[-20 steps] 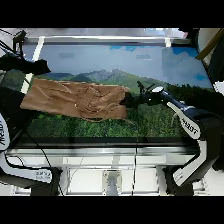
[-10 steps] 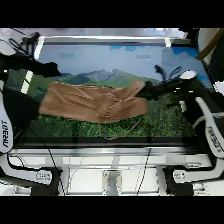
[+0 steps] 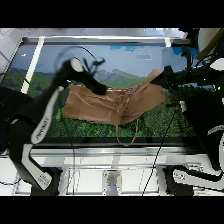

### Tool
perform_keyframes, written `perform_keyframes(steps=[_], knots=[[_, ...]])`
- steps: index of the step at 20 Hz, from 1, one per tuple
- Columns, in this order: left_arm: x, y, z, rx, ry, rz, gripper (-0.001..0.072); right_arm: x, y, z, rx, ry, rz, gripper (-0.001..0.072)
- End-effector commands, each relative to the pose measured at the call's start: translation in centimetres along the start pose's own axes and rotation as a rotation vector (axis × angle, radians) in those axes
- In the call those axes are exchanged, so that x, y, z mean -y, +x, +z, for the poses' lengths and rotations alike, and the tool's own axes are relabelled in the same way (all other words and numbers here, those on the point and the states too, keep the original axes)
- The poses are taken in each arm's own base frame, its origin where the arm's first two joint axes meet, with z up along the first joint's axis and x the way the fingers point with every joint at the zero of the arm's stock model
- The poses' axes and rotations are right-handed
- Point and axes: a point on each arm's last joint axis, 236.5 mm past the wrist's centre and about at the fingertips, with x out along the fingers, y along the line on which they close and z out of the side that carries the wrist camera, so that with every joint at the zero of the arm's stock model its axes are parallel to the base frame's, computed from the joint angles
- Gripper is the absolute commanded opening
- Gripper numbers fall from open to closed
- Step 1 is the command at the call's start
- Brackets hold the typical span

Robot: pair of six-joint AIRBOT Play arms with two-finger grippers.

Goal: Fold the clothes and pants, and hang the long-sleeved shirts on hangers.

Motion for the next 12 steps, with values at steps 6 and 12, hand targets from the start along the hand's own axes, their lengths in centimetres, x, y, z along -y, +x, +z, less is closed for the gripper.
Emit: perform_keyframes(steps=[6, 12], knots=[[4.1, 8.4, 0.8, 0.019, -0.074, -0.146, 0.0010, -3.4, 5.9, -2.1, -0.073, -0.115, -0.061, 0.0039], [-2.5, -1.2, -0.8, -0.009, -0.079, -0.017, 0.0011, -6.9, 9.8, -2.7, -0.090, -0.188, -0.040, 0.0039]])
